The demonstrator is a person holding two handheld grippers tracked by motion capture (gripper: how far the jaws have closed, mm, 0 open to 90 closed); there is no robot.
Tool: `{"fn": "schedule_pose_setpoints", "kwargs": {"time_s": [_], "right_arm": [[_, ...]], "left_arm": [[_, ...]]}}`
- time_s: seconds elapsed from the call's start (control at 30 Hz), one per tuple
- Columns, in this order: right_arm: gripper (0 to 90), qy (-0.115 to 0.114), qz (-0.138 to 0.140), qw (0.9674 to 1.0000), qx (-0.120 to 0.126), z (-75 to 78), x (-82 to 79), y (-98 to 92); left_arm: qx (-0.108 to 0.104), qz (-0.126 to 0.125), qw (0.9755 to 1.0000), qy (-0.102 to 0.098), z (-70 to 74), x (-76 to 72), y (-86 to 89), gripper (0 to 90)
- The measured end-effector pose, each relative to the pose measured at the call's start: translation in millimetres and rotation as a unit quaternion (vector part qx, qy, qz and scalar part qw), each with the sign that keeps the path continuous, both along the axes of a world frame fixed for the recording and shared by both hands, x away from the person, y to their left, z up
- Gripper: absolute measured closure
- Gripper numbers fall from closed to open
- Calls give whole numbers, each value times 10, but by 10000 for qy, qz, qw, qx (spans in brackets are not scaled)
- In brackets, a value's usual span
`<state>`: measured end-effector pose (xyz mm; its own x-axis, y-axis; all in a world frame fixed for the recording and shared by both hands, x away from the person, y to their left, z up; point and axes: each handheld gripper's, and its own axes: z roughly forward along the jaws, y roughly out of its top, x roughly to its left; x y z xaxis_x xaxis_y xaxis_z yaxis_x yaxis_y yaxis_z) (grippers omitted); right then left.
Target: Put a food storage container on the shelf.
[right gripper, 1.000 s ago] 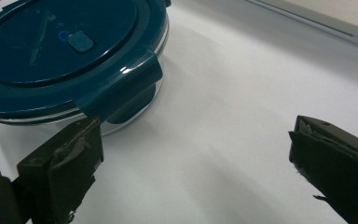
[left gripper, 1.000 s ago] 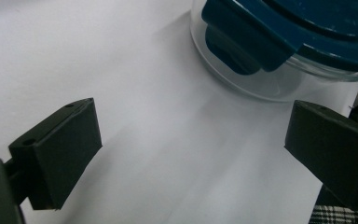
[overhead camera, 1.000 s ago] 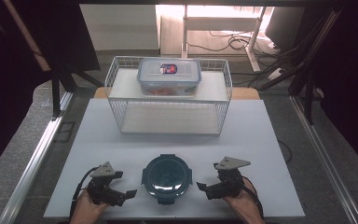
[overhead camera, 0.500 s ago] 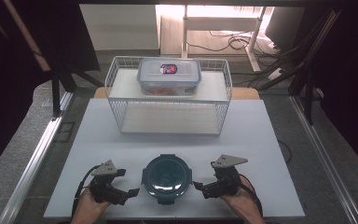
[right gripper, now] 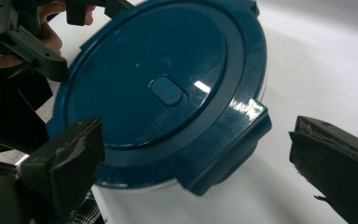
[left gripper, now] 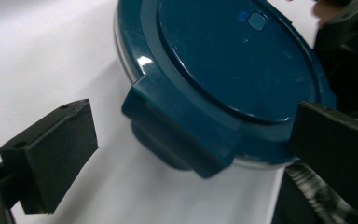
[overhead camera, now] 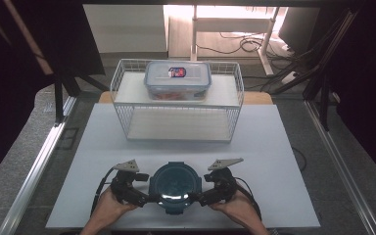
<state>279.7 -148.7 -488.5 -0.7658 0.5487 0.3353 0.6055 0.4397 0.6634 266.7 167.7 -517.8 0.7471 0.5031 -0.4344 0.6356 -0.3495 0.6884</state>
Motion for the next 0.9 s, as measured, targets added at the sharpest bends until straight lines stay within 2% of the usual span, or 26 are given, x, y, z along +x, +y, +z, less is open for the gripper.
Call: {"fn": "schedule_pose_setpoints", "kwargs": {"time_s": [0.07, 0.1, 0.17, 0.2, 0.33, 0.43, 0.5, 0.57, 0.7, 0.8, 0.9], "right_arm": [[69, 142, -13, 9999, 9, -31, 36, 19], [96, 304, -6, 9995, 52, -55, 60, 21], [149, 462, 38, 9989, 100, -75, 73, 17], [176, 619, 102, 9979, 173, -83, 76, 11], [251, 751, 107, 9969, 227, -69, 74, -30], [323, 874, 123, 9955, 354, -68, 60, -94], [360, 996, 63, 9940, 443, -77, 60, -125], [410, 1173, -19, 9912, 616, -90, 66, -166], [449, 1362, -117, 9877, 754, -94, 66, -198], [418, 1422, -192, 9869, 737, -107, 70, -188], [416, 1609, -230, 9835, 794, -157, 83, -211]], "left_arm": [[-132, -111, 9996, 228, -28, 37, -3, 36], [-187, -147, 9993, 297, -32, 39, 2, 78], [-351, -221, 9980, 485, -44, 35, 18, 165], [-359, -201, 9979, 510, -45, 30, 23, 168], [-301, -156, 9980, 532, -37, -1, 34, 210], [-394, -103, 9968, 687, -52, -45, 63, 240], [-528, -49, 9952, 822, -71, -72, 106, 264], [-715, 15, 9931, 929, -92, -92, 160, 322], [-1079, 160, 9861, 1254, -157, -94, 241, 412], [-1197, 328, 9824, 1393, -194, -71, 246, 397], [-1186, 315, 9817, 1459, -206, -65, 238, 346]]}}
